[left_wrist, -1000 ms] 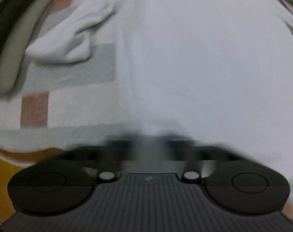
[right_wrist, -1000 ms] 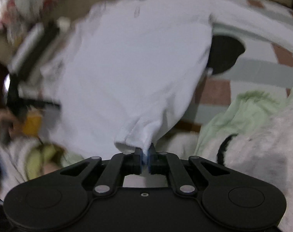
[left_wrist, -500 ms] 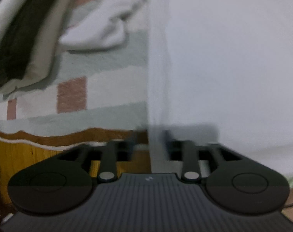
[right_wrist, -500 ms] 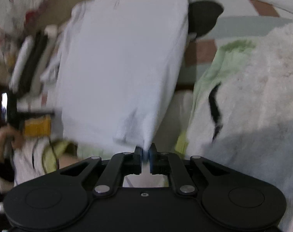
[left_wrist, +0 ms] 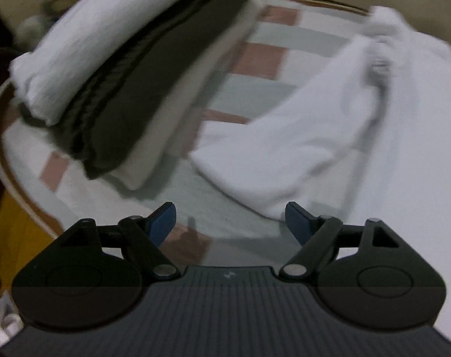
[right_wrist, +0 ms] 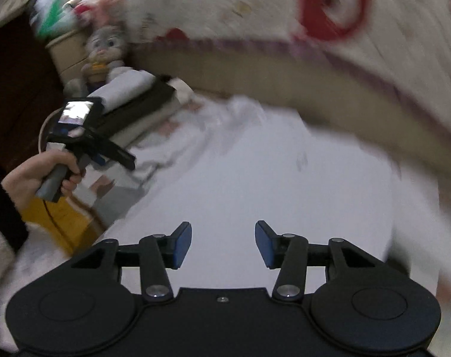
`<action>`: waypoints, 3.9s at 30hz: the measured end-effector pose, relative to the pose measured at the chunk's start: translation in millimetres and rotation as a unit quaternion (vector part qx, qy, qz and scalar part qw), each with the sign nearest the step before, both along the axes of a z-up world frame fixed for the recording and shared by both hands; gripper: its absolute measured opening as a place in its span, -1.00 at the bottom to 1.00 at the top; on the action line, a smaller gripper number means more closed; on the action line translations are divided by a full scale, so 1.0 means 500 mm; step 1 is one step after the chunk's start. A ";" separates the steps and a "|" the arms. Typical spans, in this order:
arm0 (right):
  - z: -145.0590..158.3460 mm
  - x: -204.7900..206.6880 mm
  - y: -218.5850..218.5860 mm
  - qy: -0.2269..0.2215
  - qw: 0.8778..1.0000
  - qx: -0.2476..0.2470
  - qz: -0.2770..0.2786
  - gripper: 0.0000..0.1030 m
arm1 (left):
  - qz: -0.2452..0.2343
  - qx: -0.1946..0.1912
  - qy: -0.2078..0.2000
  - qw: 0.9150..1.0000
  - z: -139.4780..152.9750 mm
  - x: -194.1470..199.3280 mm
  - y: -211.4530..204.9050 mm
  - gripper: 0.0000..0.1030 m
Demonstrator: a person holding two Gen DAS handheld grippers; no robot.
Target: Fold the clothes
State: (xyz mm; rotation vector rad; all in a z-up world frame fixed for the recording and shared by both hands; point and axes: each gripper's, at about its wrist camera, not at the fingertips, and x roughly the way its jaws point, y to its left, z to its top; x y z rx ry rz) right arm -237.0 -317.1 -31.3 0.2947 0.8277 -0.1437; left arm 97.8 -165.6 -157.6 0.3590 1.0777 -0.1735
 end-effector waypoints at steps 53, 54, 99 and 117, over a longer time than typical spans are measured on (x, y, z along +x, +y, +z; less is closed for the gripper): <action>-0.342 0.306 -0.044 -0.008 0.998 -0.064 -0.018 0.29 | -0.023 -0.063 -0.331 0.941 0.275 0.211 0.009 -0.72; -0.341 0.307 -0.045 -0.007 0.998 -0.063 -0.016 0.29 | -0.028 -0.064 -0.332 0.941 0.288 0.233 0.006 -0.72; -0.272 0.714 -0.389 -0.006 0.948 -0.317 0.015 -0.92 | 0.044 -0.133 -0.316 0.938 0.157 0.278 0.105 -0.36; -0.226 0.770 -0.262 0.071 0.944 -0.320 -0.037 -0.06 | 0.080 -0.240 -0.288 0.924 0.169 0.316 0.180 -0.28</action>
